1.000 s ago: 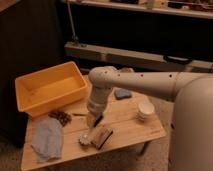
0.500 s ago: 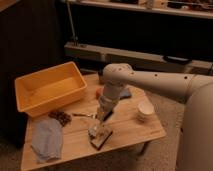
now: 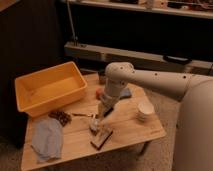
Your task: Wipe table surface with brush
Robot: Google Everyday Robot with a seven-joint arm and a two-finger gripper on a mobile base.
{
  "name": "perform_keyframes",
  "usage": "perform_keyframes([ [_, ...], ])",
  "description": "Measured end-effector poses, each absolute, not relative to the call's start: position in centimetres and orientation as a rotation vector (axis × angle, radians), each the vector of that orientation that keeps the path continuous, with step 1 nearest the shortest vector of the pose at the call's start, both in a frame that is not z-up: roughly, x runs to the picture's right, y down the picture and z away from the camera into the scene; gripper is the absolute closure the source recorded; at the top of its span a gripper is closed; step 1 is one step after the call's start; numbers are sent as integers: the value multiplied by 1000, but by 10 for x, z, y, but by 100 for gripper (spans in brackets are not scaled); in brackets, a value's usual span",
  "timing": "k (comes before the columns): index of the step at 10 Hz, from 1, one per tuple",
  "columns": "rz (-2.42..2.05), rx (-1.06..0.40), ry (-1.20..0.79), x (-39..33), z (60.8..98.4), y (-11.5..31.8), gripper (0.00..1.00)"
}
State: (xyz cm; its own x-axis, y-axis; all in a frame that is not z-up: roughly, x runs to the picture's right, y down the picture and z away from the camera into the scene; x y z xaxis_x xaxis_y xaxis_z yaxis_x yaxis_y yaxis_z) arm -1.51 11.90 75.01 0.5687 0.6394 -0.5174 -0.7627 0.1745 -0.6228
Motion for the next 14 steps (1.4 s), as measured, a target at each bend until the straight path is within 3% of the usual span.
perform_keyframes([
  [6, 963, -983, 79, -63, 767, 103, 100],
  [14, 816, -1078, 39, -97, 723, 133, 100],
])
